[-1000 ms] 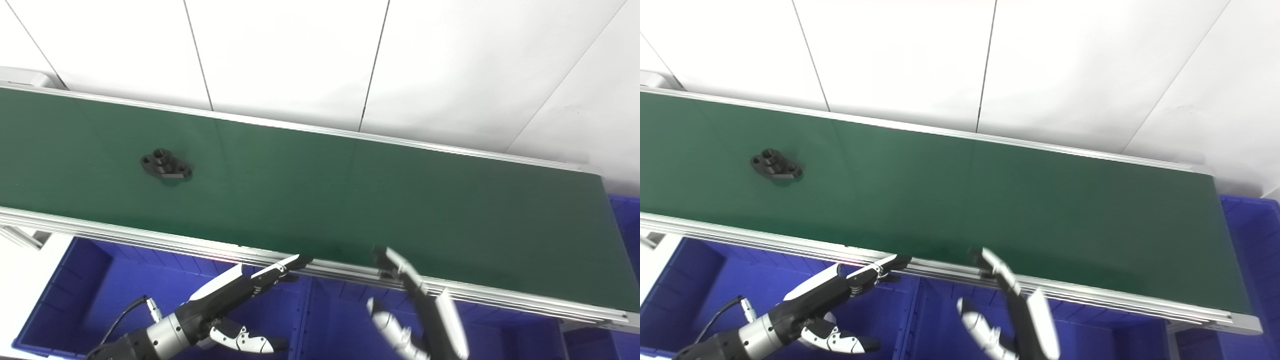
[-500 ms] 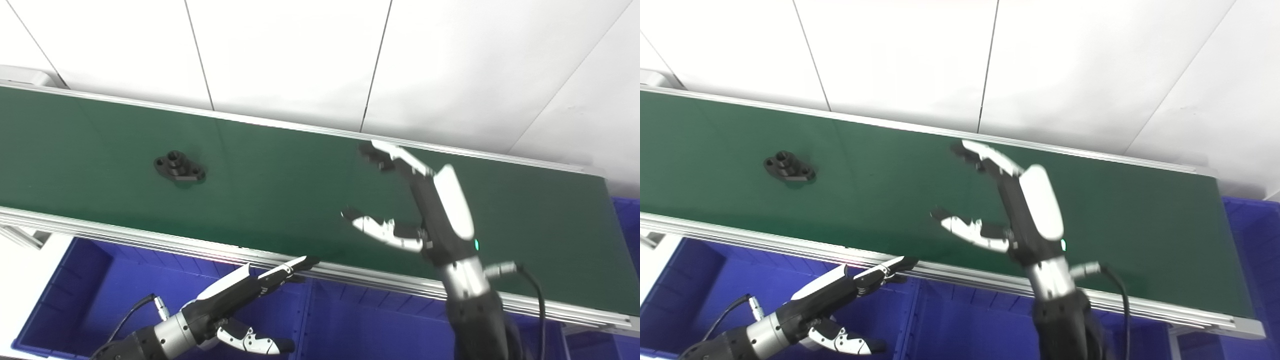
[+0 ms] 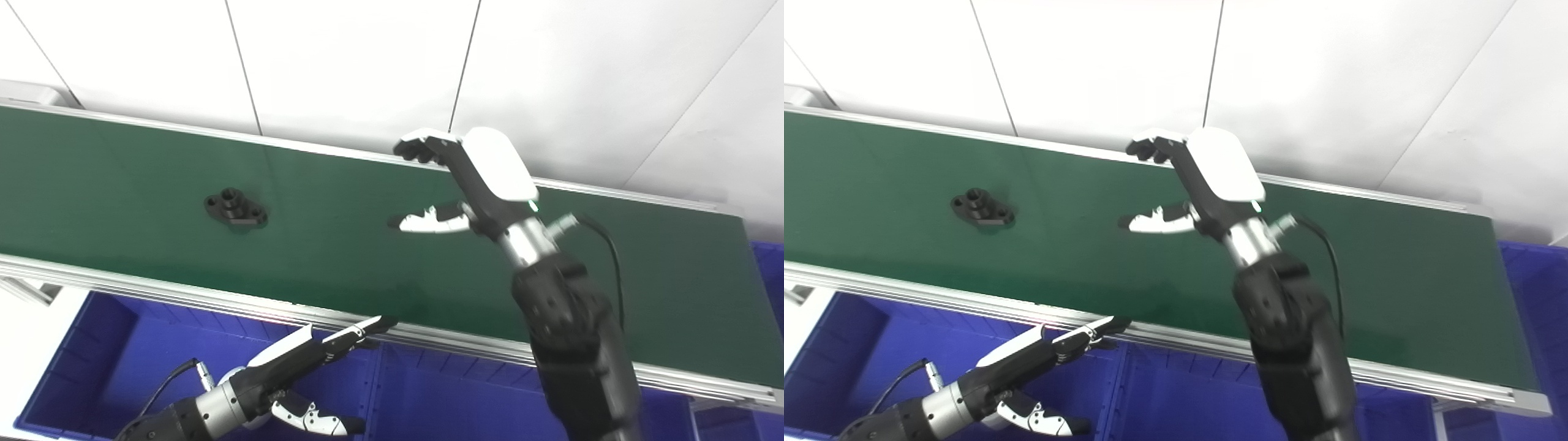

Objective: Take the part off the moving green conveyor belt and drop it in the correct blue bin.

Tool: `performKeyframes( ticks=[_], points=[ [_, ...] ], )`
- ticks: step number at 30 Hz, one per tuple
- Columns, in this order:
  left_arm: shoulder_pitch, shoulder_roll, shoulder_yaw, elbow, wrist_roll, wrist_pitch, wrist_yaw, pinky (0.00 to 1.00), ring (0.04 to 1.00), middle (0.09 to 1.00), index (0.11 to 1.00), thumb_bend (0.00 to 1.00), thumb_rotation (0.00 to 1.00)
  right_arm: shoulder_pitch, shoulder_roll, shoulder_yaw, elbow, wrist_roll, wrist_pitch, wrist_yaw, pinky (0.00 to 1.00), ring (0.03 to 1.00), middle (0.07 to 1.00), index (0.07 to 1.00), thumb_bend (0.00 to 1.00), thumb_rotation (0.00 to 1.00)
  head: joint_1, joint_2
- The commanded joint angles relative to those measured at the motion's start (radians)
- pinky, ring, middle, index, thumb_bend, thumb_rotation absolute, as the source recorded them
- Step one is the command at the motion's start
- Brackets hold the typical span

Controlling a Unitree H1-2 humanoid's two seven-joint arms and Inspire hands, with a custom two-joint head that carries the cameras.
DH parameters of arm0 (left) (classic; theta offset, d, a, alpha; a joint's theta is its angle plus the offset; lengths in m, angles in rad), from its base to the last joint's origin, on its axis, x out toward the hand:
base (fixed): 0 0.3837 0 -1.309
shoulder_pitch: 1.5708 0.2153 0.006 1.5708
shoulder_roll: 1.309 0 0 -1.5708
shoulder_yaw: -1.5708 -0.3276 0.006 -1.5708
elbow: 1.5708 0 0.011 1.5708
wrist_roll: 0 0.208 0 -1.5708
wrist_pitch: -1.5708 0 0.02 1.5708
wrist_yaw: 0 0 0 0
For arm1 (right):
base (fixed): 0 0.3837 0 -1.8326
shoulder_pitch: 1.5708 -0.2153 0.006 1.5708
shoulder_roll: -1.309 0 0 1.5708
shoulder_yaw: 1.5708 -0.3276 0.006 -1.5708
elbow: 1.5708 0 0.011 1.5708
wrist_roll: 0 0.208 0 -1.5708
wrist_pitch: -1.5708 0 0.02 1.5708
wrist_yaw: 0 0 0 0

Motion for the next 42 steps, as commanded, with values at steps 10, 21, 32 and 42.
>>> performKeyframes(
  ticks=[10,21,32,42],
  points=[
    [-0.015,-0.002,-0.005,-0.017,0.001,-0.03,0.009,0.93,0.997,1.0,0.988,0.4,0.21,-0.171,0.045,0.077,0.179,-0.061,0.044,0.035,0.53,0.591,0.612,0.609,0.88,0.22,-0.004,0.003],
    [-0.012,-0.004,-0.006,-0.029,0.01,-0.026,0.012,0.93,1.0,1.0,0.993,0.39,0.21,-0.223,0.082,0.14,0.339,-0.063,0.037,-0.004,0.59,0.68,0.724,0.712,0.86,0.26,-0.011,0.008],
    [-0.002,-0.01,-0.008,-0.026,0.013,-0.032,0.015,0.92,0.996,1.0,0.993,0.38,0.22,-0.252,0.127,0.172,0.472,-0.048,0.006,-0.098,0.75,0.779,0.786,0.757,0.82,0.27,-0.008,0.01],
    [0.009,-0.01,-0.008,-0.03,0.017,-0.032,0.019,0.93,1.0,1.0,0.998,0.38,0.24,-0.274,0.153,0.193,0.554,-0.037,0.023,-0.149,0.63,0.701,0.726,0.677,0.82,0.27,-0.015,0.017]
  ],
)
